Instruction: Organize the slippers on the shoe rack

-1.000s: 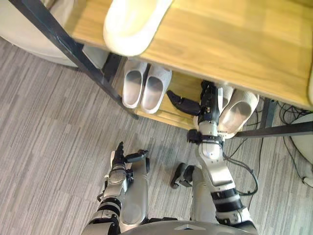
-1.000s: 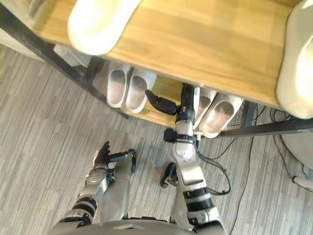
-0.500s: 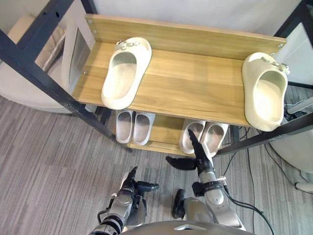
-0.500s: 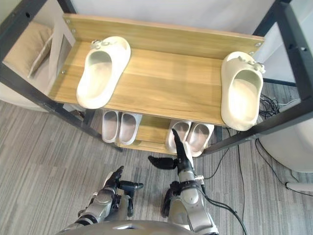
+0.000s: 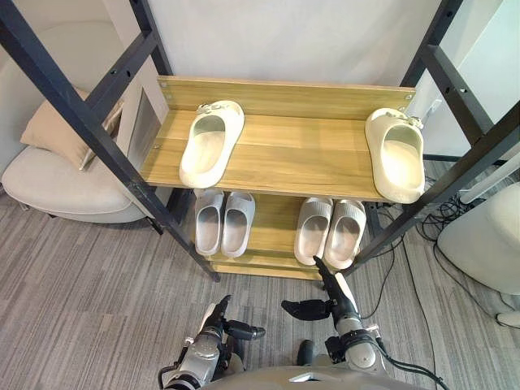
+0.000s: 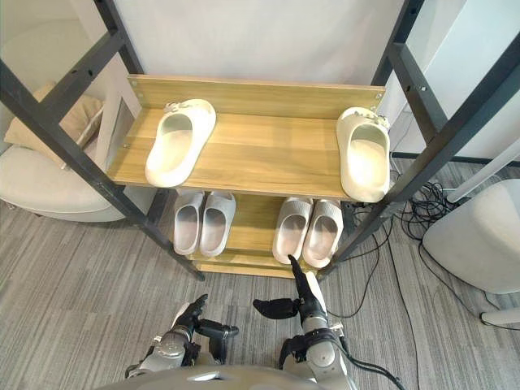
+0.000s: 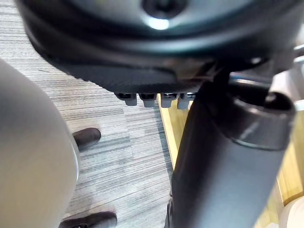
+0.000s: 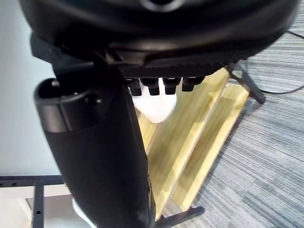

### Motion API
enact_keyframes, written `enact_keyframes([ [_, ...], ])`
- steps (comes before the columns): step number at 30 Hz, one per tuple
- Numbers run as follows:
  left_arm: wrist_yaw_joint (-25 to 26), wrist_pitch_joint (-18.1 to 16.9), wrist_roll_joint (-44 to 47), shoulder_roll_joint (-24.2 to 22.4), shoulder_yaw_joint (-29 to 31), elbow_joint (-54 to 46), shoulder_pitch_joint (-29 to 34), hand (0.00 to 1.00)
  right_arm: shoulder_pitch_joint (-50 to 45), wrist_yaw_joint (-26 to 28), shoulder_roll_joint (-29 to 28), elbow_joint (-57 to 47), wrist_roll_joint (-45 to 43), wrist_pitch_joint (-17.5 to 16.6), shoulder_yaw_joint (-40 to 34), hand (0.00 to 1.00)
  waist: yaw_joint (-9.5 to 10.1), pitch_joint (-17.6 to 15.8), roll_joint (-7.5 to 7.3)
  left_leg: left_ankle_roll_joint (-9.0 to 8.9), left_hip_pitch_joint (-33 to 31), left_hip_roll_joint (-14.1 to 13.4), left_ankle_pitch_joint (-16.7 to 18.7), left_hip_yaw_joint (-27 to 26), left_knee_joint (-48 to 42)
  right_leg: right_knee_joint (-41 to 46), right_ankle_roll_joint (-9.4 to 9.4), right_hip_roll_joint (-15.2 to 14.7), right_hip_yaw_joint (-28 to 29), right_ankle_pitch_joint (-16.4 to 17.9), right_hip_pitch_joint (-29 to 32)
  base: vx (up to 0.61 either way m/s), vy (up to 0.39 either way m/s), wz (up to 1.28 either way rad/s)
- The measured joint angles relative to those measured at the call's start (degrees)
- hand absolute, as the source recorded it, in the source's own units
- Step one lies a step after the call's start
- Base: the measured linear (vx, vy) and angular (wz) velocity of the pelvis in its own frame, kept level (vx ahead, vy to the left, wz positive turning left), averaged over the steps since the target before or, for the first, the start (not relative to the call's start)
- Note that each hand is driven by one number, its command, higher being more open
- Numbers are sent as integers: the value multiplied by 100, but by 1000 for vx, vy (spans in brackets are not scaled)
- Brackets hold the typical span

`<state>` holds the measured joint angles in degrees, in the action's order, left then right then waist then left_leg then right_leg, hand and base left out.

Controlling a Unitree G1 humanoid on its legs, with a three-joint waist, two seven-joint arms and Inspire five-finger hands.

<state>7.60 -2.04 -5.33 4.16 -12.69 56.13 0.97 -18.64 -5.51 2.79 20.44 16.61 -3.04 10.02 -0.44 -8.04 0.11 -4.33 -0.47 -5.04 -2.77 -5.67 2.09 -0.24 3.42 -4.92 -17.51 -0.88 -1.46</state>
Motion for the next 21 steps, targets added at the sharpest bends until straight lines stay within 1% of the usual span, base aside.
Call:
enact_keyframes([
  [4,61,1,-55,20,-127,-121,39,100,-39,-93,16,362,-100,18,-32,100,-5,2,-2,0,134,31,-3,-5,58,-162,-6,31,22,-68,-169,-5,8,-2],
  [7,56,2,-87,119,-499,-681,273,100,6,-151,-16,540,-119,22,-177,100,-6,22,9,35,155,31,-25,-7,82,-233,-33,67,24,-91,-204,25,-4,0],
  [10,-68,4,23,199,-918,-1548,561,100,103,-227,-17,807,-268,29,-331,100,0,33,25,46,189,49,-24,6,92,-308,-27,76,6,-97,-280,54,-6,3],
  [12,-208,3,147,267,-1162,-2292,713,100,155,-238,-14,877,-317,35,-408,100,0,33,45,48,189,56,-25,8,114,-318,-27,77,3,-97,-283,20,3,0],
  [15,-448,-62,372,362,-1533,-3260,781,100,156,-252,-10,889,-319,36,-433,100,0,48,72,51,204,69,-27,52,119,-337,-27,73,-51,-96,-331,11,10,8],
  [17,-601,-128,549,405,-1746,-3678,785,100,145,-252,-7,943,-322,35,-436,100,-5,73,106,52,236,77,-27,92,127,-351,-34,70,-90,-87,-370,-17,11,10],
  [18,-732,-177,742,477,-1969,-4021,781,100,152,-247,1,1024,-323,34,-435,100,-9,106,149,58,237,77,-31,102,138,-350,-37,70,-99,-83,-370,-19,15,5],
  [20,-854,-229,898,516,-2183,-4280,780,100,154,-211,41,1054,-324,38,-438,100,-9,139,200,66,239,81,-37,112,153,-349,-37,67,-110,-82,-371,-12,15,3],
  [21,-955,-266,1048,549,-2407,-4465,764,100,163,-204,71,1084,-336,38,-440,100,-9,172,240,73,246,82,-43,120,169,-348,-36,67,-116,-81,-375,0,0,0],
])
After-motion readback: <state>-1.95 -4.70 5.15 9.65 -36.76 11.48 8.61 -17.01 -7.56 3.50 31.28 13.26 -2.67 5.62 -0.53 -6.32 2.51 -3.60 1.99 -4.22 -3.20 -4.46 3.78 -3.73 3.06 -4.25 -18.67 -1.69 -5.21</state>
